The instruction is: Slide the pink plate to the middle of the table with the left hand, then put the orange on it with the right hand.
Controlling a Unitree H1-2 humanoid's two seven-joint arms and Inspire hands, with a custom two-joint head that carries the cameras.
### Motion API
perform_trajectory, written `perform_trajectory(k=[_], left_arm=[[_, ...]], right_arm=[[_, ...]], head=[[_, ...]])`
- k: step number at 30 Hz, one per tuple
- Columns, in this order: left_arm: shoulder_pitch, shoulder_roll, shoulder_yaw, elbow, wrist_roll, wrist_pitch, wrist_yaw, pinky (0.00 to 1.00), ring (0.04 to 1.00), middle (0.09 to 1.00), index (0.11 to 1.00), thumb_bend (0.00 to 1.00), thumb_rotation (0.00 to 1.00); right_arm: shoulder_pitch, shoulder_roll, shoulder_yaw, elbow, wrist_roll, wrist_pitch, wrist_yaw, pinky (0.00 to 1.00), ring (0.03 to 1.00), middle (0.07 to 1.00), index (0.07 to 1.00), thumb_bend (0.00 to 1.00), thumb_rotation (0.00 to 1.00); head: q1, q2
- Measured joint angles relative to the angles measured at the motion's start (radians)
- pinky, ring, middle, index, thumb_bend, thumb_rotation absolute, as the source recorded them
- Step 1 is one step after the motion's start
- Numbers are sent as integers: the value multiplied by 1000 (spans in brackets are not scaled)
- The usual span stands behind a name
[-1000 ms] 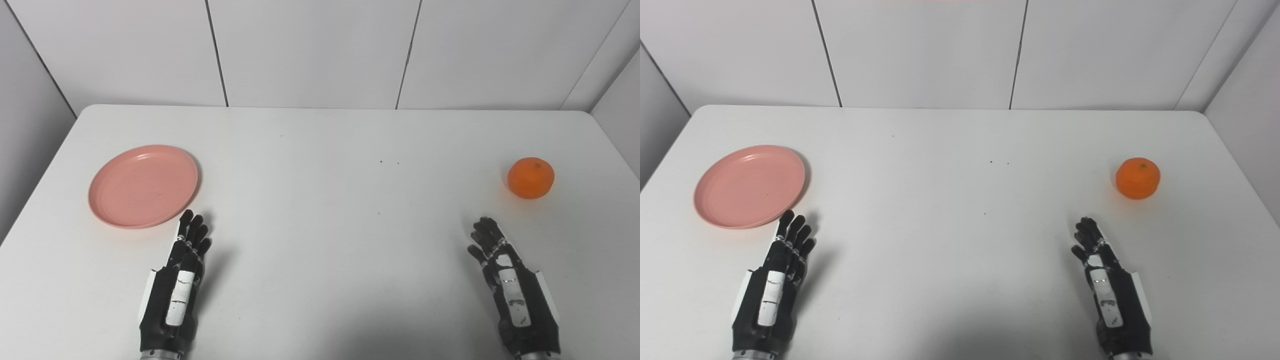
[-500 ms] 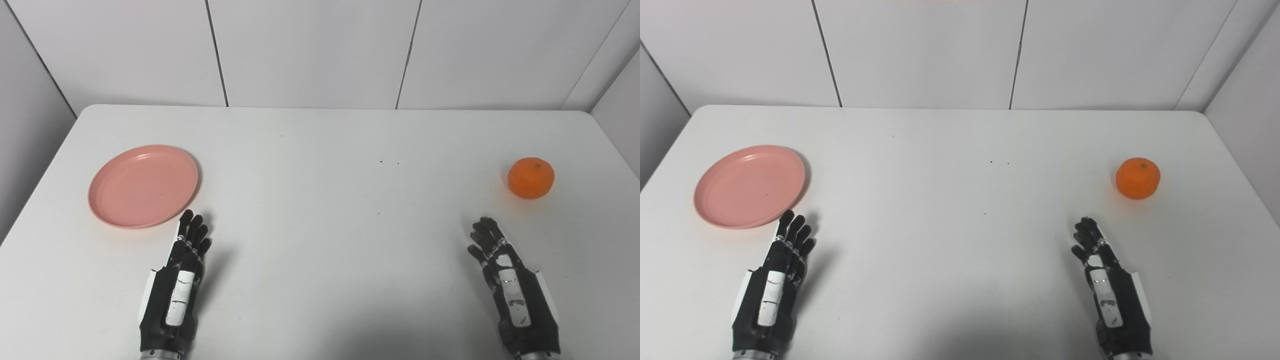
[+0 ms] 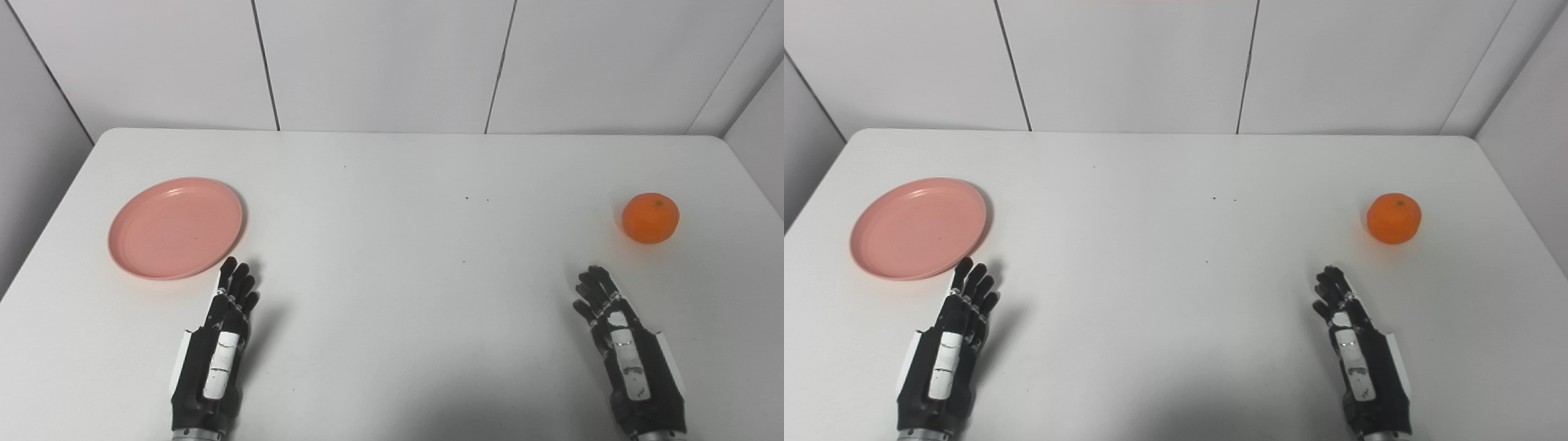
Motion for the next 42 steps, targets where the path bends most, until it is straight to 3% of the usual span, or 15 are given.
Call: perform_trajectory(k=[6,10,12,14,16,23,33,42], left_arm=[[0,-1,-5,11,20,-11,0,1000,1000,1000,1000,867,788],[-1,-1,-10,22,35,-29,1,1000,1000,1000,1000,840,788],[-1,-1,-12,30,39,-44,1,1000,1000,1000,1000,840,791],[-3,-1,-16,41,52,-61,1,1000,1000,1000,1000,838,788],[-5,-1,-18,50,53,-79,1,1000,998,995,1000,837,780],[-10,-1,-26,76,53,-121,3,1000,987,984,1000,835,747],[-16,0,-36,102,75,-169,4,982,976,983,1000,829,740],[-17,0,-38,104,72,-172,4,998,986,988,1000,831,729]], right_arm=[[1,-6,-7,15,31,-6,12,951,941,924,909,856,851],[0,-19,-12,53,58,-58,47,952,947,933,916,843,861],[0,-23,-14,66,62,-76,61,947,944,932,916,843,864],[-4,-25,-17,84,65,-104,69,948,944,931,920,840,866],[-5,-27,-18,97,71,-118,72,959,949,934,923,838,868],[-5,-34,-27,126,95,-163,99,971,963,947,929,837,886],[-12,-38,-35,144,105,-184,110,997,986,971,953,802,919],[-10,-38,-35,144,104,-184,110,985,975,955,947,816,905]], head=[[58,-38],[120,-84],[120,-84],[158,-120],[158,-120],[238,-190],[253,-207],[236,-204]])
